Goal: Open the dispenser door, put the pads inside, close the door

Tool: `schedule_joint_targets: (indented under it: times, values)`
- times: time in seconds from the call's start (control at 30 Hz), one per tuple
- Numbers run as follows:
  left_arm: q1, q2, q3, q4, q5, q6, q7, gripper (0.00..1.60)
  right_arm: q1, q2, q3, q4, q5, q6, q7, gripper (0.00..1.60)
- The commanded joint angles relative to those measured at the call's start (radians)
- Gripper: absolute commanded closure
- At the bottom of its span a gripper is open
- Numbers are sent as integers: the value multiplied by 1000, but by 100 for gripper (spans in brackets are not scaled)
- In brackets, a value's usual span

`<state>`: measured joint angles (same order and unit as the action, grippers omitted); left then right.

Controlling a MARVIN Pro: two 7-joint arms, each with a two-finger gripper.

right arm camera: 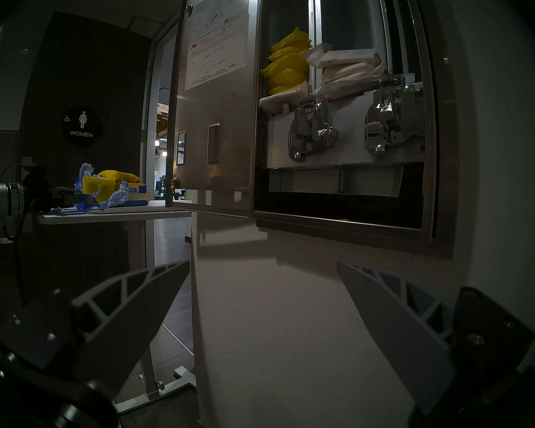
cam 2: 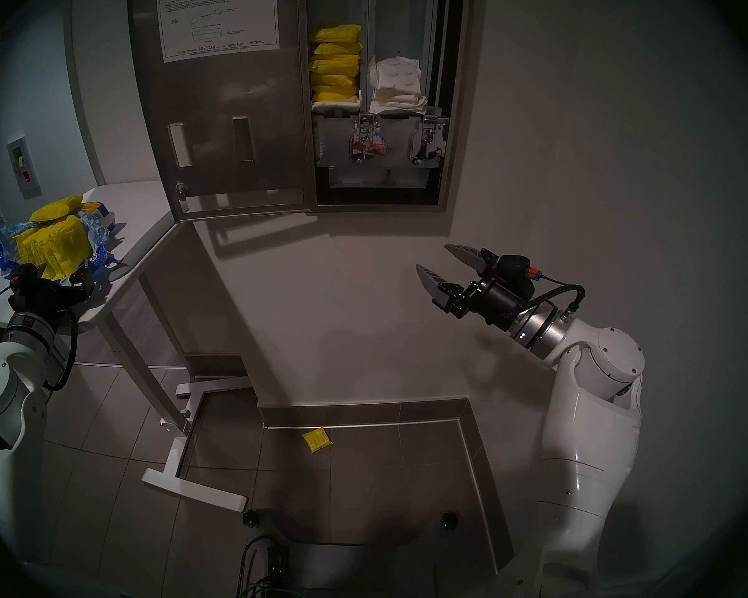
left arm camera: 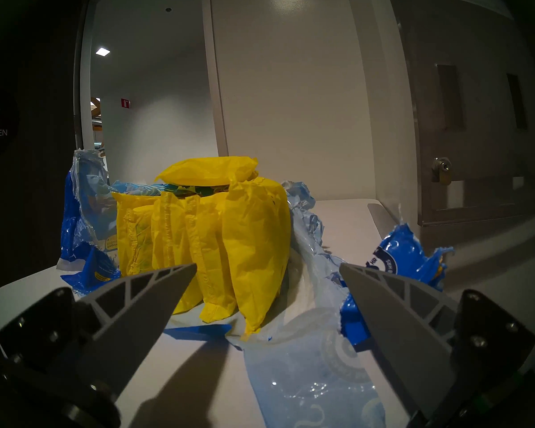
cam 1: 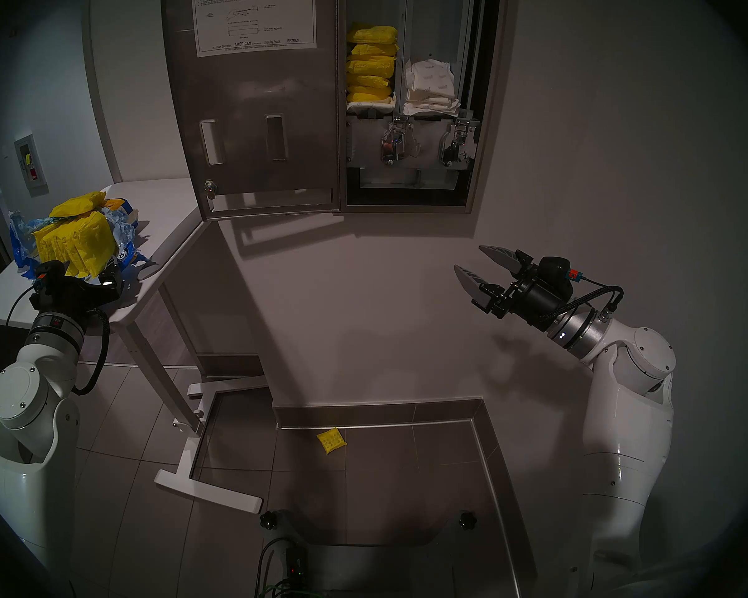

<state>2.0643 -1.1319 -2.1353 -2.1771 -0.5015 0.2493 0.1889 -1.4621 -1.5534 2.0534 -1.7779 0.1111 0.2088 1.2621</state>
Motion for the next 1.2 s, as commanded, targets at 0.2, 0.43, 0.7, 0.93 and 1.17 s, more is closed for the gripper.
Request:
schedule_joint_targets:
  times: [0.2,0.43,0.7,0.93,1.17]
  values:
    - [-55,24,14,22,2,-23,4,0,25,2,-2,-26,9,2,1,0]
    - [-61,23,6,23,-3,-18,12,0,25,2,-2,-26,9,2,1,0]
    - [-44,13,-11,12,-8,-12,18,0,25,2,-2,-26,9,2,1,0]
    - [-31,10,-30,9,-11,-12,26,0,25,2,-2,-26,9,2,1,0]
    - [-31,18,-29,27,-12,-12,29,0,25,2,-2,-26,9,2,1,0]
